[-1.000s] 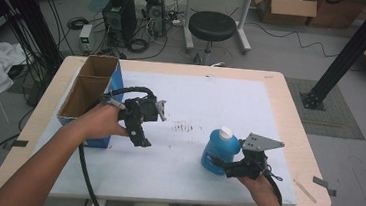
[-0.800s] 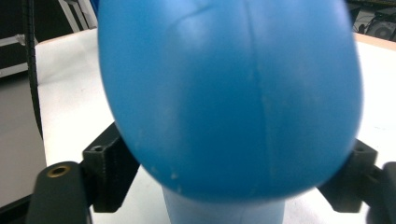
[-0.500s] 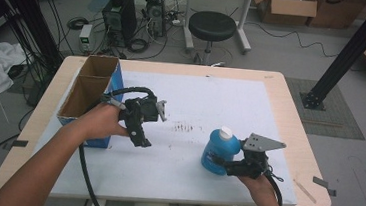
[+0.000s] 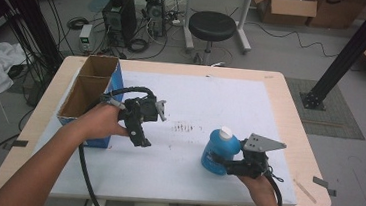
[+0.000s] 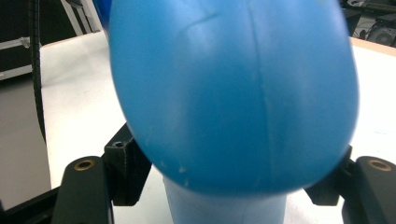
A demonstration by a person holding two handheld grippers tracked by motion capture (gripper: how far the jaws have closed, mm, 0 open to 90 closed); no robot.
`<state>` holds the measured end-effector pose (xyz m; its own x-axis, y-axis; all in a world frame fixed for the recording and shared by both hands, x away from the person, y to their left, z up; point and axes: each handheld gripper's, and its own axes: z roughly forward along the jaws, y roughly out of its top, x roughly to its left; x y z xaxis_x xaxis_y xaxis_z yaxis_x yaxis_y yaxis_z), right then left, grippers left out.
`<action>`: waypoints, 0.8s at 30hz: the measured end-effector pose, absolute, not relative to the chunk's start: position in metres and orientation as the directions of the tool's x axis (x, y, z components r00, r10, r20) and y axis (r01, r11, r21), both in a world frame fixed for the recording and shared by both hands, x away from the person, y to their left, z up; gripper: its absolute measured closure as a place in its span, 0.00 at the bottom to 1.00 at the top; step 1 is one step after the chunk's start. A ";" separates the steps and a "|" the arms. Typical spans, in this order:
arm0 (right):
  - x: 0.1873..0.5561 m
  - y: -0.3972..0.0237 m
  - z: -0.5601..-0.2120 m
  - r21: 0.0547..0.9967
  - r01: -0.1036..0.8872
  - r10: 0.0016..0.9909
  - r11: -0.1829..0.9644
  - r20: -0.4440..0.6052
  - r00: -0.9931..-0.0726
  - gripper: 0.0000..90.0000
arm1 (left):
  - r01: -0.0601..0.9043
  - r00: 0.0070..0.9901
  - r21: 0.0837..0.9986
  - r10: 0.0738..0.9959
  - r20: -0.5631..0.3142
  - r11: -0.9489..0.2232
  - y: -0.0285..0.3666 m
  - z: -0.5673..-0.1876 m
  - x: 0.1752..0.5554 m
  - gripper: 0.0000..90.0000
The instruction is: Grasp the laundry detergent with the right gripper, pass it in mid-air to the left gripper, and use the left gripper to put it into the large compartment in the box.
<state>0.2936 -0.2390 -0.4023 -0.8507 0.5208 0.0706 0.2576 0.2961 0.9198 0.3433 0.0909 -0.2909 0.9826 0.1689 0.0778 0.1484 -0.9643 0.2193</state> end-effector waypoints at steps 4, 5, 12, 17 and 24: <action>0.293 -0.239 -0.402 0.921 0.253 0.522 0.296 0.066 -0.850 0.37 | 0.142 0.984 0.211 0.162 0.079 -0.967 0.091 -0.290 0.344 0.23; 0.293 -0.239 -0.402 0.922 0.252 0.523 0.294 0.065 -0.850 0.37 | 0.141 0.984 0.210 0.161 0.079 -0.967 0.091 -0.290 0.344 0.23; 0.293 -0.239 -0.402 0.924 0.244 0.522 0.295 0.058 -0.851 0.39 | 0.142 0.984 0.211 0.162 0.079 -0.967 0.091 -0.290 0.344 0.23; 0.293 -0.239 -0.400 0.926 0.232 0.517 0.297 0.049 -0.855 0.43 | 0.141 0.984 0.210 0.160 0.077 -0.968 0.090 -0.290 0.345 0.23; 0.292 -0.239 -0.401 0.928 0.225 0.512 0.296 0.044 -0.858 0.44 | 0.147 0.983 0.215 0.167 0.075 -0.965 0.090 -0.291 0.344 0.23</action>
<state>0.2923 -0.2391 -0.4009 -0.8580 0.5117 0.0445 0.2247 0.2960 0.9284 0.3441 0.0896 -0.2909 0.9832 0.1667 0.0745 0.1474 -0.9654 0.2150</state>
